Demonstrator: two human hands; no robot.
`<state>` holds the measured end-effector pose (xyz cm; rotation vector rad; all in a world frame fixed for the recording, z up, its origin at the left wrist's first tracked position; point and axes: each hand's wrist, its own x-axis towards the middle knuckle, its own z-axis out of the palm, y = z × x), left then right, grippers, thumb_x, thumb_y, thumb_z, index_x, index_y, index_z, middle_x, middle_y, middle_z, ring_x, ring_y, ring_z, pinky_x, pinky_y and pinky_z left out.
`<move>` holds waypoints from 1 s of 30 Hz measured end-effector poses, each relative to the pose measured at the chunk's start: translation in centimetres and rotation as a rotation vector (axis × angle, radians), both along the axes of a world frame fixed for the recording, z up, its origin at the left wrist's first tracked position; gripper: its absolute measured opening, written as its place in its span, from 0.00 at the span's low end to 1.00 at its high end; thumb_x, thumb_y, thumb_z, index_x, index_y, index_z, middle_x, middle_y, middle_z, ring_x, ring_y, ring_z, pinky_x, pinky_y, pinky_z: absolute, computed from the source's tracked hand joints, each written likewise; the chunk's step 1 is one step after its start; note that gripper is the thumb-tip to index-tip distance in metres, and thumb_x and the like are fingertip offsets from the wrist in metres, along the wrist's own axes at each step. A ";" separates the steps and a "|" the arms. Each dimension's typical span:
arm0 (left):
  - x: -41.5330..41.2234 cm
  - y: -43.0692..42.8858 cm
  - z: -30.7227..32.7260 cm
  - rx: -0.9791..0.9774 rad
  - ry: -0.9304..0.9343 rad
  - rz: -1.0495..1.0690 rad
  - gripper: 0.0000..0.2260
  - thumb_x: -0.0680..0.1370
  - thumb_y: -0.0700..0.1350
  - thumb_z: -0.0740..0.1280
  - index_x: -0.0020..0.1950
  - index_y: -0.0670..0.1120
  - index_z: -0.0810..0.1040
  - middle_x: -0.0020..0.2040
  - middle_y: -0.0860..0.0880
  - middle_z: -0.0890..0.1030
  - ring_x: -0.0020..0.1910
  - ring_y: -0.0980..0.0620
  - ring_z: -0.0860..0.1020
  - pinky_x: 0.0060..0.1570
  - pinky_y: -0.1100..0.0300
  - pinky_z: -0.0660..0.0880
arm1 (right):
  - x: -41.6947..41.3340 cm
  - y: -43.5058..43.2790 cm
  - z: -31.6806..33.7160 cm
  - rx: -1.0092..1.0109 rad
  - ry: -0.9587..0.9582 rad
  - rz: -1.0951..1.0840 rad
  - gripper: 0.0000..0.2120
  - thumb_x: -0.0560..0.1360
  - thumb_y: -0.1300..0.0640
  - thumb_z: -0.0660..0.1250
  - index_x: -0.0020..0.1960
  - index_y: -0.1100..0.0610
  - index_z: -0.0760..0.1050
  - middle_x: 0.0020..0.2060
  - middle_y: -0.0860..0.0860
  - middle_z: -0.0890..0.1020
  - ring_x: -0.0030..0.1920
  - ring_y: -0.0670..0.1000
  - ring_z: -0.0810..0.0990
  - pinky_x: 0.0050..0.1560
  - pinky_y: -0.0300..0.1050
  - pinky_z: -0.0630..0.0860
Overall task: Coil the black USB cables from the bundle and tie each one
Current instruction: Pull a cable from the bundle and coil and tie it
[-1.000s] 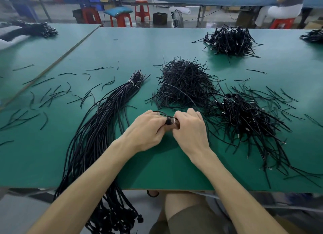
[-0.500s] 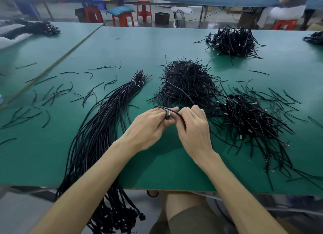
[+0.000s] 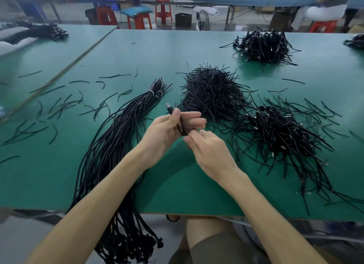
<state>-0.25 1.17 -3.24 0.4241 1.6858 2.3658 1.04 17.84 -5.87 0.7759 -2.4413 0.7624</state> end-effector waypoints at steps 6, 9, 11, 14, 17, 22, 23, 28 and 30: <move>-0.3 -1.9 1.3 0.519 -0.284 0.039 0.19 0.87 0.51 0.56 0.38 0.48 0.74 0.27 0.55 0.62 0.25 0.55 0.60 0.30 0.63 0.64 | -0.1 0.1 0.3 0.126 -0.064 0.000 0.21 0.85 0.49 0.57 0.37 0.58 0.69 0.29 0.51 0.71 0.35 0.56 0.70 0.45 0.53 0.73; -0.1 -1.8 1.1 0.333 -0.230 0.084 0.21 0.85 0.51 0.59 0.31 0.51 0.70 0.26 0.56 0.59 0.25 0.56 0.54 0.27 0.63 0.53 | -0.3 0.1 0.1 0.145 -0.056 -0.090 0.21 0.83 0.45 0.61 0.35 0.57 0.68 0.29 0.50 0.72 0.36 0.55 0.70 0.47 0.53 0.73; 0.4 -0.7 0.5 -0.120 0.033 0.176 0.21 0.83 0.49 0.60 0.29 0.51 0.70 0.26 0.56 0.64 0.25 0.56 0.58 0.26 0.64 0.57 | -0.6 0.2 0.0 0.168 -0.075 -0.187 0.22 0.82 0.44 0.63 0.37 0.59 0.75 0.31 0.53 0.78 0.39 0.57 0.73 0.49 0.53 0.72; 1.0 0.7 -0.8 -0.923 0.499 0.169 0.17 0.83 0.47 0.60 0.34 0.50 0.73 0.27 0.57 0.72 0.26 0.57 0.67 0.32 0.60 0.66 | -0.8 0.5 -0.2 0.175 -0.073 -0.264 0.13 0.79 0.56 0.70 0.37 0.59 0.75 0.33 0.54 0.80 0.40 0.58 0.73 0.47 0.53 0.71; 1.1 0.7 -0.9 -1.232 0.706 0.143 0.13 0.83 0.45 0.59 0.39 0.48 0.72 0.34 0.55 0.75 0.35 0.50 0.73 0.44 0.56 0.67 | -0.6 0.3 -0.2 0.136 -0.040 -0.282 0.10 0.72 0.67 0.71 0.36 0.58 0.74 0.31 0.53 0.79 0.39 0.58 0.74 0.43 0.55 0.75; 0.8 0.2 -1.0 -1.346 0.809 0.281 0.08 0.83 0.43 0.64 0.48 0.41 0.79 0.47 0.48 0.81 0.51 0.45 0.76 0.58 0.58 0.67 | -0.6 0.3 -0.2 0.014 0.097 -0.302 0.12 0.84 0.57 0.61 0.45 0.59 0.77 0.38 0.51 0.80 0.42 0.55 0.74 0.46 0.51 0.72; 0.8 0.0 -1.1 -1.338 0.804 0.295 0.08 0.83 0.43 0.64 0.50 0.40 0.80 0.50 0.47 0.82 0.54 0.45 0.77 0.61 0.58 0.67 | -0.6 0.2 -0.1 0.003 0.122 -0.282 0.13 0.84 0.56 0.59 0.46 0.59 0.78 0.39 0.51 0.80 0.42 0.55 0.74 0.46 0.50 0.71; 0.7 0.3 -1.1 -1.123 0.657 0.175 0.17 0.86 0.42 0.59 0.74 0.42 0.73 0.77 0.53 0.71 0.77 0.57 0.66 0.77 0.61 0.61 | -0.3 0.3 -0.1 -0.085 0.134 -0.165 0.13 0.84 0.59 0.56 0.47 0.62 0.77 0.41 0.53 0.81 0.41 0.56 0.74 0.46 0.55 0.74; 0.7 0.5 -1.1 -0.920 0.443 0.132 0.16 0.86 0.39 0.58 0.74 0.40 0.72 0.77 0.54 0.69 0.75 0.63 0.67 0.76 0.62 0.62 | -0.2 0.2 0.0 -0.133 0.123 -0.145 0.13 0.84 0.59 0.57 0.47 0.63 0.77 0.42 0.54 0.82 0.40 0.56 0.74 0.46 0.56 0.75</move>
